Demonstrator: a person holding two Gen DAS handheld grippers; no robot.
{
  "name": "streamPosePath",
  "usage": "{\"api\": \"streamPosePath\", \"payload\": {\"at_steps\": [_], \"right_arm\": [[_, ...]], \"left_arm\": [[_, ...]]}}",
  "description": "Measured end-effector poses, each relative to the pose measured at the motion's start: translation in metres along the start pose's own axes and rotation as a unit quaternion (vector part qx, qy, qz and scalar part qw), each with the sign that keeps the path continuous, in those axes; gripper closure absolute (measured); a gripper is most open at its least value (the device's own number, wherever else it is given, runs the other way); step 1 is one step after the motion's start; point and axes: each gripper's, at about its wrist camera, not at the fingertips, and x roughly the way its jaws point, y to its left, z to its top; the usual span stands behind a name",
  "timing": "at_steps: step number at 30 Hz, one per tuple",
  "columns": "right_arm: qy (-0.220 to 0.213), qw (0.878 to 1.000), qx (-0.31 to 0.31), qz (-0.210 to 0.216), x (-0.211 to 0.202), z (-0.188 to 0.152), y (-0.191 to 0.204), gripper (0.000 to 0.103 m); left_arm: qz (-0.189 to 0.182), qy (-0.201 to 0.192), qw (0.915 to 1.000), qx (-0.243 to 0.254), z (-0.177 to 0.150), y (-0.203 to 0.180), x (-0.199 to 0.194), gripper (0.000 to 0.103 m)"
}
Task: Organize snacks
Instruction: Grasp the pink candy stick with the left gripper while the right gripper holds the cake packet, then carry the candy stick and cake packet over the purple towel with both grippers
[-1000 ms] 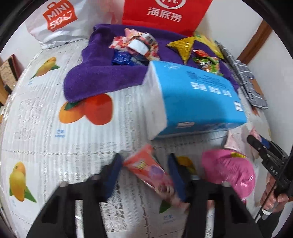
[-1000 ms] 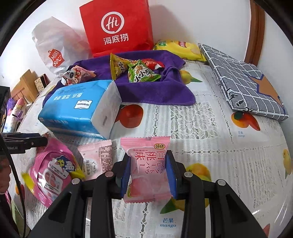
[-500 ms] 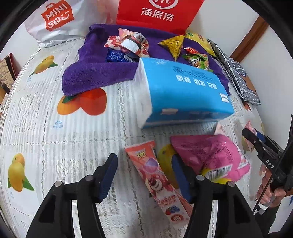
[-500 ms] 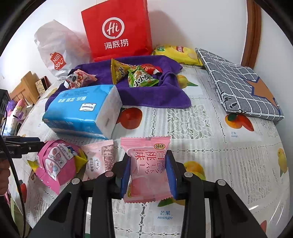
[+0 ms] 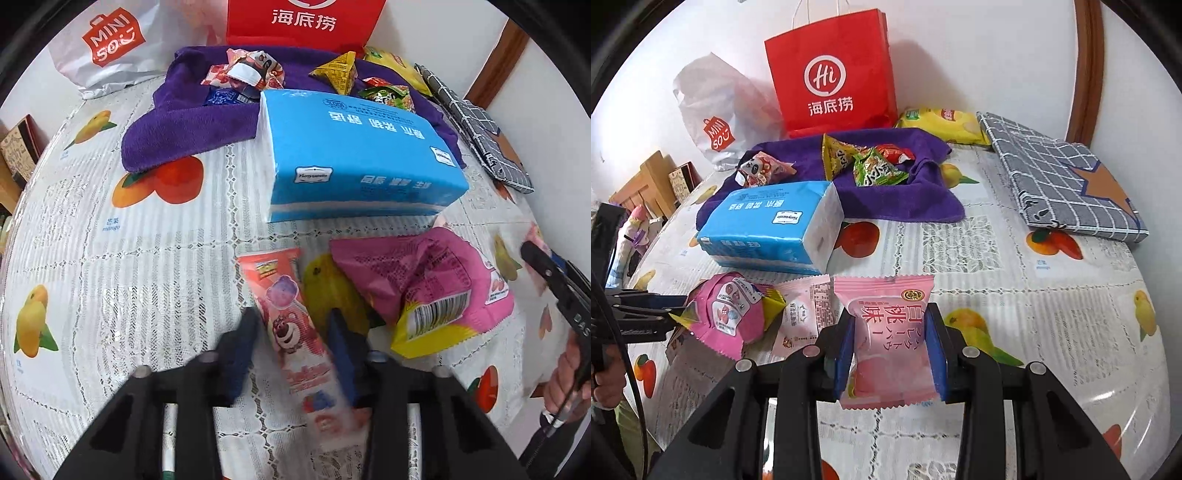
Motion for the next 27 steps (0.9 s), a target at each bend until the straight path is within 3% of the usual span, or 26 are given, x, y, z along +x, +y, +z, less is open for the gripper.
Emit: {"api": "streamPosePath", "payload": {"at_steps": [3, 20, 27], "right_arm": [[-0.003, 1.000, 0.004, -0.006, -0.007, -0.002, -0.001, 0.067], [-0.047, 0.999, 0.005, -0.021, -0.046, 0.029, 0.023, 0.067], [-0.062, 0.998, 0.006, -0.008, -0.044, 0.060, 0.035, 0.067]], "left_arm": [[0.001, -0.003, 1.0000, 0.003, -0.001, 0.001, -0.001, 0.083], [-0.023, -0.069, 0.9974, -0.003, -0.004, 0.018, -0.064, 0.084], [-0.039, -0.090, 0.9950, -0.018, 0.030, 0.023, -0.080, 0.084]]}}
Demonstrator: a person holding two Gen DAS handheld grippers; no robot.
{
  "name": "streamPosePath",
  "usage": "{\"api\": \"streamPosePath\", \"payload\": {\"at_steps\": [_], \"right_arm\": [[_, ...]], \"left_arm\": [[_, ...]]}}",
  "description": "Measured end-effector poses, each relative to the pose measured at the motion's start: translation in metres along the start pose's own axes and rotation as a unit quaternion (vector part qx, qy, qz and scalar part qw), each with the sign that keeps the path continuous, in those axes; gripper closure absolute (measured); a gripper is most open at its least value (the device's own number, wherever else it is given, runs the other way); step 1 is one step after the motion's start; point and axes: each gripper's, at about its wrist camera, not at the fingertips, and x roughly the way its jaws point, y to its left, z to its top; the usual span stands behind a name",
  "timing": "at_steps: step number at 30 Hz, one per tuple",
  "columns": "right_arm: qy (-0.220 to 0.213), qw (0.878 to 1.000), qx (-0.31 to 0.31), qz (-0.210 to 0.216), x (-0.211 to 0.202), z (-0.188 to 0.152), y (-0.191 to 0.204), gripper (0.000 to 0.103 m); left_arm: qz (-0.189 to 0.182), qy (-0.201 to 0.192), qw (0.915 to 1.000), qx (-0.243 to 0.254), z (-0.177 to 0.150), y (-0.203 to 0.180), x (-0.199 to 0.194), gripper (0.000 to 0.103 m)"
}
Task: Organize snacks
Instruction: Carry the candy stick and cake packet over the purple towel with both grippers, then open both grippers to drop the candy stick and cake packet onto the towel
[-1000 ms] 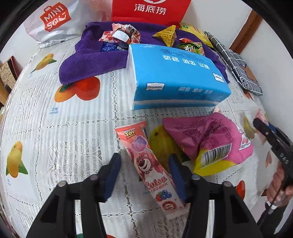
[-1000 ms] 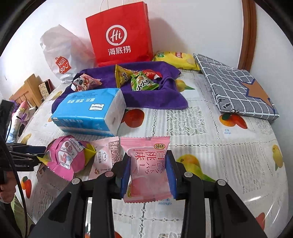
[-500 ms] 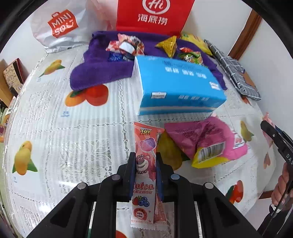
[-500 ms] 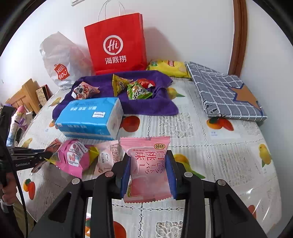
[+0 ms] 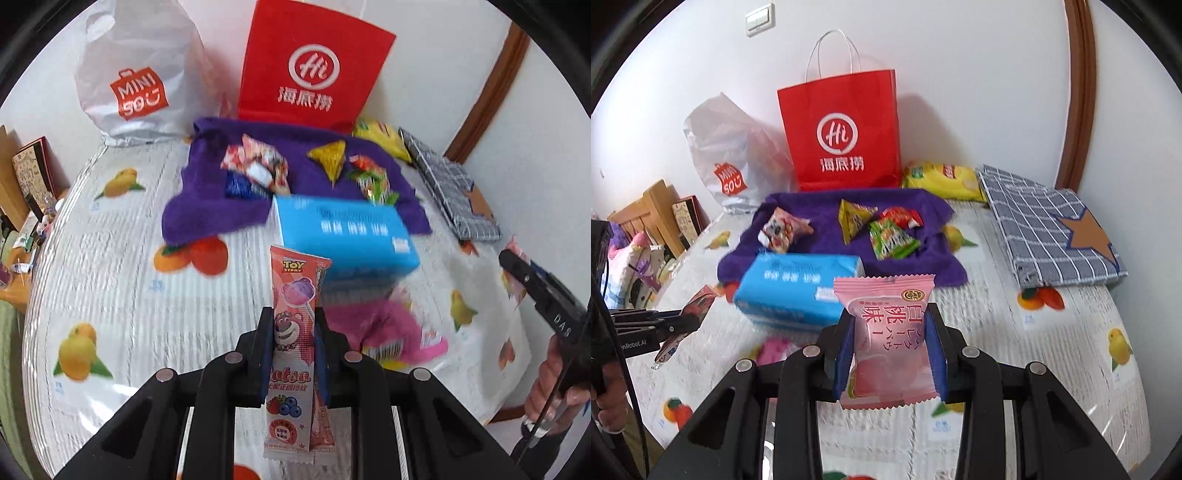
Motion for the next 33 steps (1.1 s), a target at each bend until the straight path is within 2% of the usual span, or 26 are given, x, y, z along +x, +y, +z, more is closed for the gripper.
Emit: {"api": "streamPosePath", "payload": {"at_steps": [5, 13, 16, 22, 23, 24, 25, 27, 30, 33], "right_arm": [[0.004, 1.000, 0.000, 0.011, 0.039, 0.038, 0.000, 0.067], [0.034, 0.999, 0.009, 0.004, 0.134, 0.087, -0.014, 0.067], [0.045, 0.999, 0.010, 0.001, 0.162, 0.095, -0.017, 0.067], [0.073, 0.997, 0.006, 0.003, 0.201, 0.096, -0.023, 0.064], [0.079, 0.997, 0.001, 0.000, 0.204, 0.096, -0.023, 0.055], [0.081, 0.997, 0.000, -0.002, 0.205, 0.096, -0.023, 0.041], [0.081, 0.997, -0.003, -0.005, 0.204, 0.095, -0.023, 0.036], [0.073, 0.997, -0.004, -0.011, 0.195, 0.093, -0.024, 0.032], [0.068, 0.998, 0.001, -0.007, 0.172, 0.086, -0.027, 0.032], [0.064, 0.998, 0.007, 0.000, 0.144, 0.071, -0.028, 0.032]], "left_arm": [[-0.007, -0.011, 0.9999, -0.010, 0.048, 0.008, 0.013, 0.084], [-0.023, -0.012, 0.9990, -0.038, 0.132, 0.015, 0.069, 0.084], [-0.027, -0.008, 0.9986, -0.045, 0.154, 0.015, 0.090, 0.084], [-0.026, 0.012, 0.9980, -0.056, 0.174, 0.014, 0.124, 0.083], [-0.023, 0.014, 0.9981, -0.056, 0.175, 0.014, 0.127, 0.079], [-0.016, 0.017, 0.9982, -0.056, 0.176, 0.013, 0.130, 0.072], [-0.009, 0.019, 0.9983, -0.055, 0.177, 0.013, 0.131, 0.067], [-0.006, 0.015, 0.9984, -0.053, 0.175, 0.011, 0.127, 0.043], [-0.006, -0.006, 0.9991, -0.042, 0.166, 0.005, 0.111, 0.041], [-0.005, -0.011, 0.9994, -0.032, 0.155, 0.001, 0.097, 0.040]]}}
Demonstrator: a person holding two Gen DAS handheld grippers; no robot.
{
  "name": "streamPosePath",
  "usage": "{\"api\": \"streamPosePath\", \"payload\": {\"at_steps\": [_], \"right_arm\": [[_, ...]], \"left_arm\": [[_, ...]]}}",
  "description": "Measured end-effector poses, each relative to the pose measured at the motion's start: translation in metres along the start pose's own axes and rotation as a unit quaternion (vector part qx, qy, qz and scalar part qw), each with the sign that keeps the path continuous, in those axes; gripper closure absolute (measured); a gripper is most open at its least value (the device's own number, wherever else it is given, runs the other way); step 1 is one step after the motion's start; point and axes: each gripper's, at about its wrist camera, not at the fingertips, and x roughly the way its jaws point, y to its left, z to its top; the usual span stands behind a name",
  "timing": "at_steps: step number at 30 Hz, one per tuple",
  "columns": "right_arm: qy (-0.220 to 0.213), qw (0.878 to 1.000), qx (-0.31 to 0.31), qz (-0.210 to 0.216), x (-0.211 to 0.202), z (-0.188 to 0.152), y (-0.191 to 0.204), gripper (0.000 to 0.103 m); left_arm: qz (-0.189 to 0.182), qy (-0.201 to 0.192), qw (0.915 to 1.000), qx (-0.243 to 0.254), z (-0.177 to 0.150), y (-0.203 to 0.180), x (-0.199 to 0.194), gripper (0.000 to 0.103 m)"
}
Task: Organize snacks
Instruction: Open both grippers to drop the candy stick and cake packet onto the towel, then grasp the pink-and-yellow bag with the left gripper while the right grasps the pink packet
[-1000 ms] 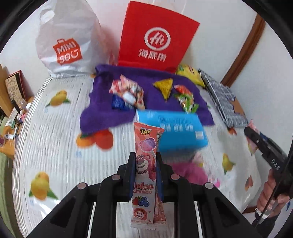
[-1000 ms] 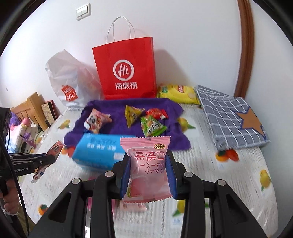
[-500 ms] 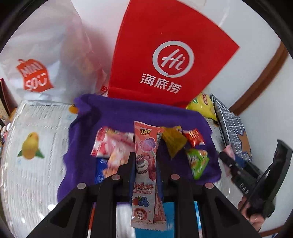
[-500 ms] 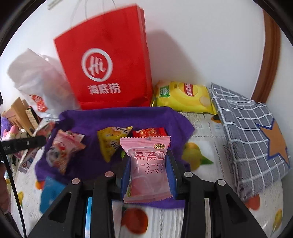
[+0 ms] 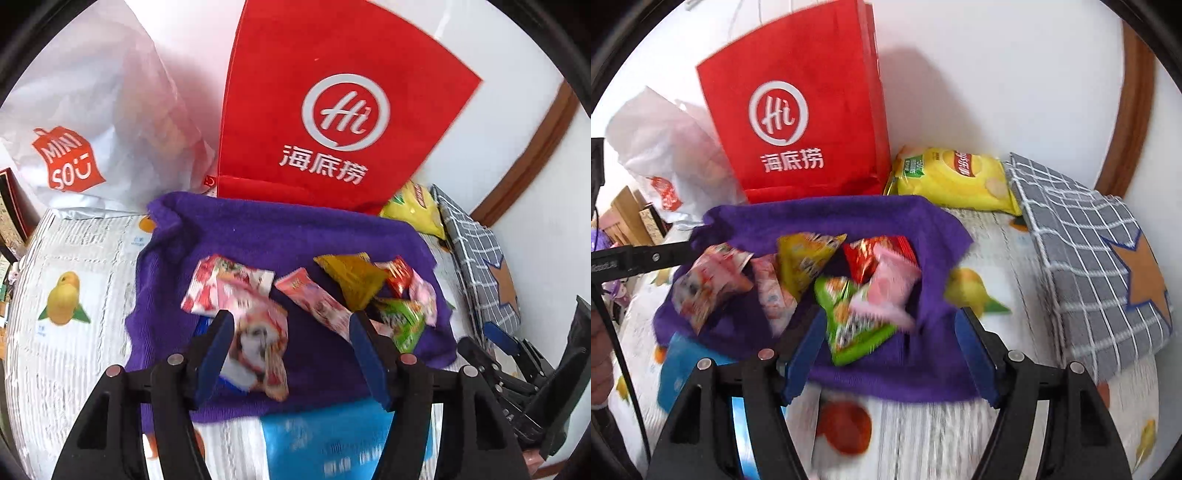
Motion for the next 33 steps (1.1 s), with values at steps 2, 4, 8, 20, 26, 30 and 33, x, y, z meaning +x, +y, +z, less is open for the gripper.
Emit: {"api": "streamPosePath", "payload": {"at_steps": [2, 4, 8, 20, 26, 30, 33], "right_arm": [[0.001, 1.000, 0.001, 0.008, -0.016, -0.016, 0.000, 0.032], [0.009, 1.000, -0.003, 0.012, -0.028, -0.033, 0.002, 0.033], [0.051, 0.998, -0.011, 0.036, -0.041, -0.077, 0.011, 0.040], [0.102, 0.989, -0.052, 0.093, -0.028, -0.135, 0.050, 0.052], [0.114, 0.987, -0.064, 0.095, -0.017, -0.137, 0.066, 0.036], [0.107, 0.988, -0.077, 0.076, -0.014, -0.142, 0.076, 0.031], [0.082, 0.991, -0.090, 0.048, -0.013, -0.145, 0.081, 0.051]], "left_arm": [[-0.003, 0.002, 1.0000, 0.000, -0.010, 0.000, -0.008, 0.040], [-0.005, 0.002, 1.0000, -0.002, -0.023, 0.001, -0.017, 0.039], [-0.005, 0.006, 0.9999, -0.010, -0.049, 0.007, -0.031, 0.039], [0.009, 0.021, 0.9992, -0.034, -0.118, 0.038, -0.059, 0.038], [0.009, 0.024, 0.9991, -0.035, -0.128, 0.043, -0.068, 0.038], [0.005, 0.027, 0.9993, -0.027, -0.133, 0.037, -0.069, 0.038], [0.003, 0.031, 0.9994, -0.016, -0.138, 0.030, -0.069, 0.038]]}}
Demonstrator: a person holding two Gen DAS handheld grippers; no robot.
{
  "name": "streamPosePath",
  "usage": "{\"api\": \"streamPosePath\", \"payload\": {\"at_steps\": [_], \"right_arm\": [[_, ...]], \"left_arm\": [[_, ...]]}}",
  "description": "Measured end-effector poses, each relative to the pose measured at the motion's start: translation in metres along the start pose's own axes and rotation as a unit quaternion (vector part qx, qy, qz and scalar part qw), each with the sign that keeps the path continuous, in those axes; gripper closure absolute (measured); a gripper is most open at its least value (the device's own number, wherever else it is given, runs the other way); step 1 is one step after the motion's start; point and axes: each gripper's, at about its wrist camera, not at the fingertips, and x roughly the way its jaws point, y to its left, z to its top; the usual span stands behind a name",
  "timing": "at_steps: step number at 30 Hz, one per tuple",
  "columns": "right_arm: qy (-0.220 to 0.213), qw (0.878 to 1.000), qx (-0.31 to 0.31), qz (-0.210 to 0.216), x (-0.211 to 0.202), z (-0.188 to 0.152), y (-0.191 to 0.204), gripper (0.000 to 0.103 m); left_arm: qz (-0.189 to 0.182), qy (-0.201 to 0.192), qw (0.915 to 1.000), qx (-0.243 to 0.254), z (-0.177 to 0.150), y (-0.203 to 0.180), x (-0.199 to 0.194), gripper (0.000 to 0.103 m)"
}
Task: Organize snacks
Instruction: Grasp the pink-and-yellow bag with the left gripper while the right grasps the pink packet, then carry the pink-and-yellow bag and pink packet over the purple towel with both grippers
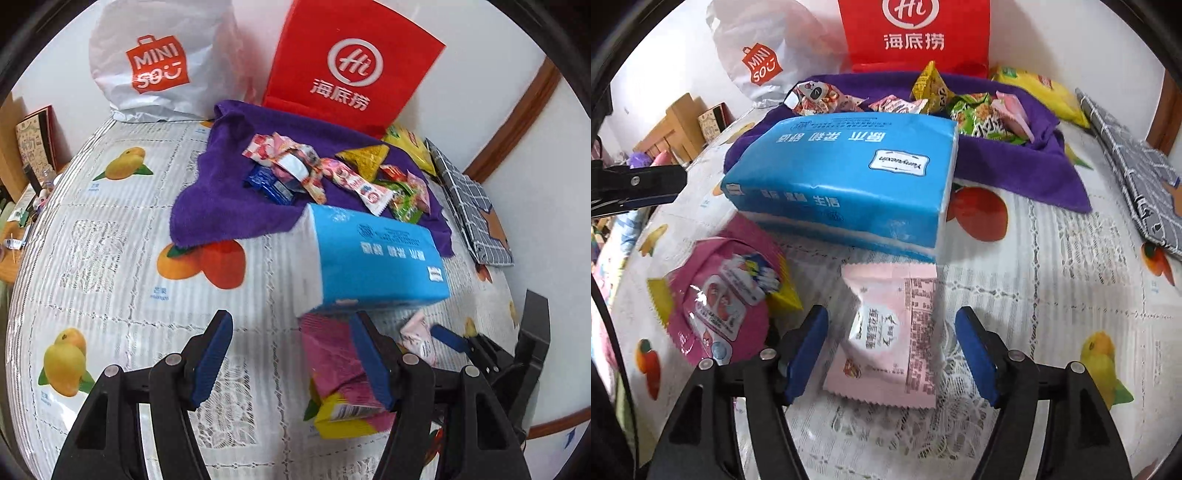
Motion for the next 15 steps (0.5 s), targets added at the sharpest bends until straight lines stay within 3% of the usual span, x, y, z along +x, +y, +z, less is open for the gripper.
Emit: {"api": "streamPosePath", "payload": {"at_steps": [1, 3, 7, 11, 15], "right_arm": [[-0.005, 1.000, -0.010, -0.016, -0.001, 0.000, 0.002, 0.061], [-0.004, 1.000, -0.007, -0.008, -0.003, -0.001, -0.003, 0.067], [-0.020, 0.999, 0.021, -0.017, -0.018, -0.009, -0.022, 0.068], [-0.031, 0.998, 0.039, -0.029, -0.034, -0.018, -0.044, 0.068], [-0.039, 0.997, 0.059, -0.035, -0.045, -0.027, -0.064, 0.068]], "left_arm": [[-0.001, 0.003, 1.0000, 0.004, -0.002, -0.003, 0.001, 0.038], [-0.005, 0.006, 0.9998, 0.018, -0.005, -0.011, 0.002, 0.038], [-0.009, 0.024, 0.9990, 0.036, -0.012, -0.030, 0.012, 0.036], [-0.013, 0.040, 0.9989, 0.018, -0.012, -0.040, 0.027, 0.033], [-0.005, 0.051, 0.9982, 0.030, -0.013, -0.052, 0.042, 0.024]]}}
